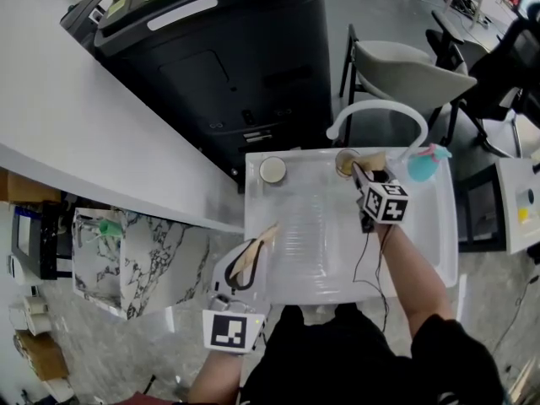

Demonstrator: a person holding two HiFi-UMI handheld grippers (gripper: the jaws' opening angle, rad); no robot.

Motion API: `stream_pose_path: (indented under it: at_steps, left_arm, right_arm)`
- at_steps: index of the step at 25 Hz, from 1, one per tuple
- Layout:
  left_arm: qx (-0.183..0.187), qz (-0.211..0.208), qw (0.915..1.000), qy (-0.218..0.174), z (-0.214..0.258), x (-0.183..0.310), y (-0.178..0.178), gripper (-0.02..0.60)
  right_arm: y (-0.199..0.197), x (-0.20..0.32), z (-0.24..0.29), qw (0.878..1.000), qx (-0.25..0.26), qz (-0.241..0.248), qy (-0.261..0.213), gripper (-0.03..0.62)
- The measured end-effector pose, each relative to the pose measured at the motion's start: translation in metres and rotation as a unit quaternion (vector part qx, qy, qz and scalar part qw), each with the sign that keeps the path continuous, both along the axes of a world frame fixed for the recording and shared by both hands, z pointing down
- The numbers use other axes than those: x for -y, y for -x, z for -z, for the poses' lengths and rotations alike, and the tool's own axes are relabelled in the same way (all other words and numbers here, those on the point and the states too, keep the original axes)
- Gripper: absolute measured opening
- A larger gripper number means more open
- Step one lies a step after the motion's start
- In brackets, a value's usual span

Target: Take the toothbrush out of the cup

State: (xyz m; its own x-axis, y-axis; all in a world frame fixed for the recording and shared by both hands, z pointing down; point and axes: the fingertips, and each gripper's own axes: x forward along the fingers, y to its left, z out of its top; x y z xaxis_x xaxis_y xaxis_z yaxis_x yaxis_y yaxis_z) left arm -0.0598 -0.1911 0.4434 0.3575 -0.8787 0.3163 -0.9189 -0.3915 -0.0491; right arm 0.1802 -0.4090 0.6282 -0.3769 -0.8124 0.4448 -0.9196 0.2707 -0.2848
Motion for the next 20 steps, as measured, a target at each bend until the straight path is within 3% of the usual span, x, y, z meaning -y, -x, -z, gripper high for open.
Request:
stream_pose_path:
  at_steps: [20]
  left_arm:
    - [-0.001,0.011,0.9999,0.001,-0.0043,0.0004,0.0060,0.037]
  right_arm:
    - [0.0047,0.0059,0.0010,0.998,-0.055,0.012,-0.019,0.052]
